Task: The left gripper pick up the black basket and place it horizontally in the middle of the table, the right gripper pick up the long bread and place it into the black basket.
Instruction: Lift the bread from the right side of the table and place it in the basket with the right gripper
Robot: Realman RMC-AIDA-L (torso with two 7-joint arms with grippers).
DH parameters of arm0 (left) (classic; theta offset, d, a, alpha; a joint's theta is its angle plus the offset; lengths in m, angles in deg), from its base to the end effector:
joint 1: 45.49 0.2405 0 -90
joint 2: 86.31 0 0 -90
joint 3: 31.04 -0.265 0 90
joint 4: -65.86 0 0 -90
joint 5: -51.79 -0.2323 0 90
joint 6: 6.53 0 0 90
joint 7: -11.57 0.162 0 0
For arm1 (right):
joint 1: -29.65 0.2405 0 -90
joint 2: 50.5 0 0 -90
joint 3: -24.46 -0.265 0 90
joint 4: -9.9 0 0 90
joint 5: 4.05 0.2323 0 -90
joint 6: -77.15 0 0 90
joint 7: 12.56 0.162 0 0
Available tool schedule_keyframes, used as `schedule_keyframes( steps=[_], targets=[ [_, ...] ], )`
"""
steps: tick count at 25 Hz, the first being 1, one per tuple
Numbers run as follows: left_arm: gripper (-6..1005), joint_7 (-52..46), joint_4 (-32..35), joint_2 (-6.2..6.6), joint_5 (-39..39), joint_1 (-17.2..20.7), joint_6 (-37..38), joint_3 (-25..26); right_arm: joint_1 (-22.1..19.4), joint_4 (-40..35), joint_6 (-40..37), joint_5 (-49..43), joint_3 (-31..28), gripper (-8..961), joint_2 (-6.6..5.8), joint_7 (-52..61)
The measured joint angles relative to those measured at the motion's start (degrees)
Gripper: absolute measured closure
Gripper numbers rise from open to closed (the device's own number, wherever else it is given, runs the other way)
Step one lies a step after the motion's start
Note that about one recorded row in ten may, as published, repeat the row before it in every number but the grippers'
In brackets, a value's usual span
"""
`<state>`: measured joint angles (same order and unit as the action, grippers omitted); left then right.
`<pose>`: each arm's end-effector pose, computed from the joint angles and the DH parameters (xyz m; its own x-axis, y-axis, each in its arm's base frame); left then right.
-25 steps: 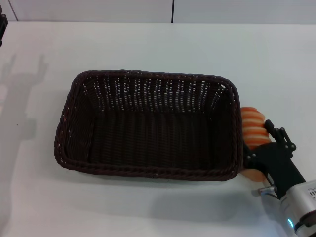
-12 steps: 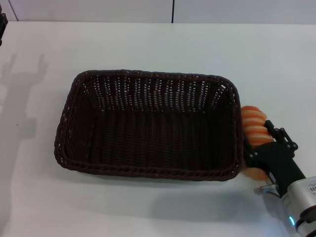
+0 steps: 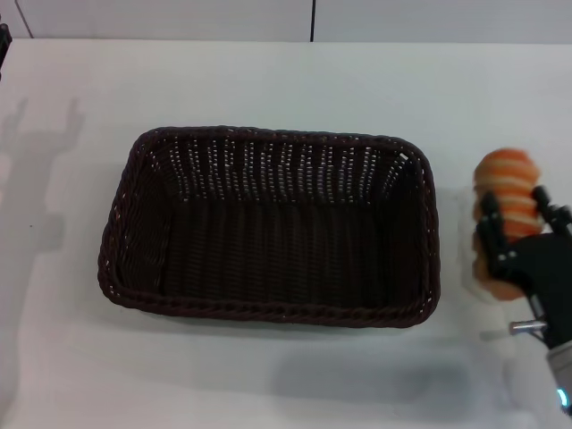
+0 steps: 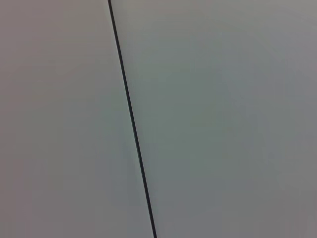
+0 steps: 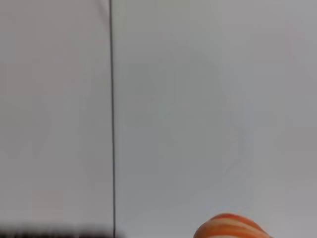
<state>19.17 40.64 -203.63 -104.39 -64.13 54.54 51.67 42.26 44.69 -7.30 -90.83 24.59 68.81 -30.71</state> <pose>-0.3426 0.3846 0.0376 0.8369 -0.1935 0.5120 0.5324 0.0708 -0.8435 0.3039 0.2326 -0.1087 0.6958 0.0430 -0.7170 -0.7068 -0.1365 -0.6941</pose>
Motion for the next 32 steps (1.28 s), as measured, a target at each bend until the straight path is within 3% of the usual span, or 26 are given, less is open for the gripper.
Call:
schedule_keyframes(
  steps=[7, 10, 12, 15, 20, 25, 32],
  targets=[
    [211, 0.02, 0.0, 0.0, 0.01, -0.05, 0.0, -0.01, -1.32, 1.42, -15.69, -6.56, 1.36, 422, 0.0, -0.07],
    [211, 0.03, -0.01, -0.04, 0.02, 0.02, 0.06, 0.0, 0.81, 1.78, -20.64, -12.78, 0.62, 453, -0.05, -0.07],
    [211, 0.04, -0.03, -0.07, -0.02, 0.07, 0.11, 0.01, 2.35, 1.72, -20.59, -13.4, 0.62, 462, -0.07, -0.01],
    [211, 0.05, -0.07, -0.16, 0.01, 0.17, 0.16, 0.28, 8.87, 1.25, -16.56, -15.37, 2.31, 476, -0.05, 0.69],
    [211, -0.12, -0.63, -0.36, 0.0, 0.42, 0.45, 0.68, 12.26, 2.98, -7.26, -17.62, 0.93, 500, 0.06, 0.7],
    [211, -0.04, -0.63, -0.36, 0.05, 0.54, 0.5, 0.86, 12.7, 3.39, -4.39, -17.8, -0.83, 413, -0.01, 0.77],
    [211, -0.46, -0.49, -0.45, 0.09, 0.58, 0.63, 2.09, 13.08, 2.67, -2.67, -17.89, -2.12, 185, -0.05, 3.28]
  ],
)
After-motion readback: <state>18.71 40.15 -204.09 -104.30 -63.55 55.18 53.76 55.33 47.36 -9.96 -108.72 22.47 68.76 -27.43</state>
